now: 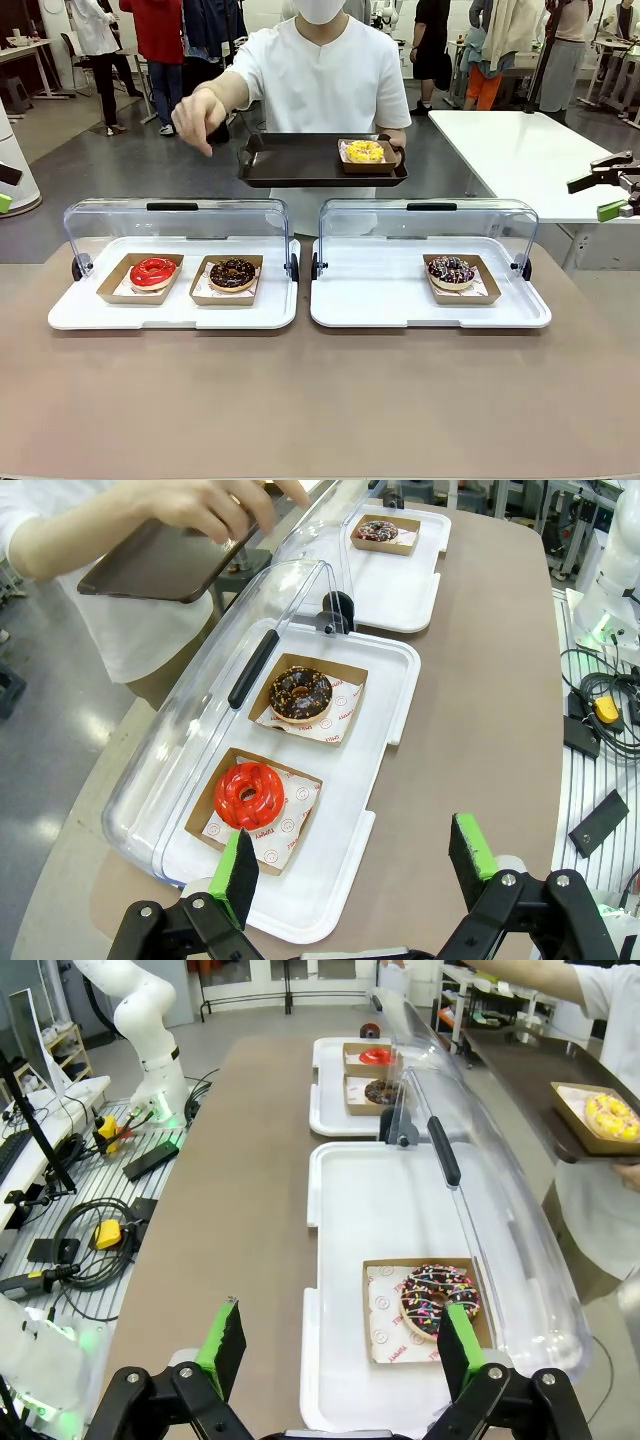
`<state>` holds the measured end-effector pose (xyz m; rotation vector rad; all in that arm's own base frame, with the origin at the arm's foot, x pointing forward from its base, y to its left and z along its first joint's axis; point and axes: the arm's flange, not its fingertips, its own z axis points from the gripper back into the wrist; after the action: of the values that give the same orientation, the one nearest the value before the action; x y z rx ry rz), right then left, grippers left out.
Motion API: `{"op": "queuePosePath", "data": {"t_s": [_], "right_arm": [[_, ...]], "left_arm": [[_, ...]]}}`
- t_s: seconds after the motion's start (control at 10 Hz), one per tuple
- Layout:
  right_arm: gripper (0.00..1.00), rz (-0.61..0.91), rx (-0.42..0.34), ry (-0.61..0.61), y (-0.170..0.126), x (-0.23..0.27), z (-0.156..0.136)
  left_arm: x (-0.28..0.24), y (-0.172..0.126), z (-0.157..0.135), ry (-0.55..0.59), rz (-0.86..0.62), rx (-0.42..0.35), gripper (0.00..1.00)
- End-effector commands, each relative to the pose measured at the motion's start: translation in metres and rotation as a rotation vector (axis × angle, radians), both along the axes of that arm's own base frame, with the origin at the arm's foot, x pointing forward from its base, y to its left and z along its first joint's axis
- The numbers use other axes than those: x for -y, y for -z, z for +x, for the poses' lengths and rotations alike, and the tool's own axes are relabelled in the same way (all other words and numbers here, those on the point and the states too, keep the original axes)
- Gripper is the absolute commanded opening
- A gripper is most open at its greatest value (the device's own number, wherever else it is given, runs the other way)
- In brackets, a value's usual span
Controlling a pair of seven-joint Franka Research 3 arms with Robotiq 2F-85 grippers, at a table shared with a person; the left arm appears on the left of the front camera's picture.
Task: Provide the desired donut to the person.
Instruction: Pick up and lift the Paper togo box containing the Donut pointed at by the person.
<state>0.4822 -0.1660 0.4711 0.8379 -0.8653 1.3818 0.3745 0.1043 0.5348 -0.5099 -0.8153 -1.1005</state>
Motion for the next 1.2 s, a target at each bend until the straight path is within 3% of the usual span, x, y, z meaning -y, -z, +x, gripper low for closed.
{"op": "queuePosePath", "data": {"t_s": [0.0, 1.1], "right_arm": [[1.00, 0.008, 0.000, 0.007, -0.0018, 0.0005, 0.0032], [1.00, 0.008, 0.000, 0.007, -0.0018, 0.0005, 0.0032]], "left_arm": [[-0.0003, -0.0006, -0.0002, 0.005, -0.011, 0.007, 1.00], [-0.0003, -0.0006, -0.0002, 0.005, -0.011, 0.007, 1.00]]}}
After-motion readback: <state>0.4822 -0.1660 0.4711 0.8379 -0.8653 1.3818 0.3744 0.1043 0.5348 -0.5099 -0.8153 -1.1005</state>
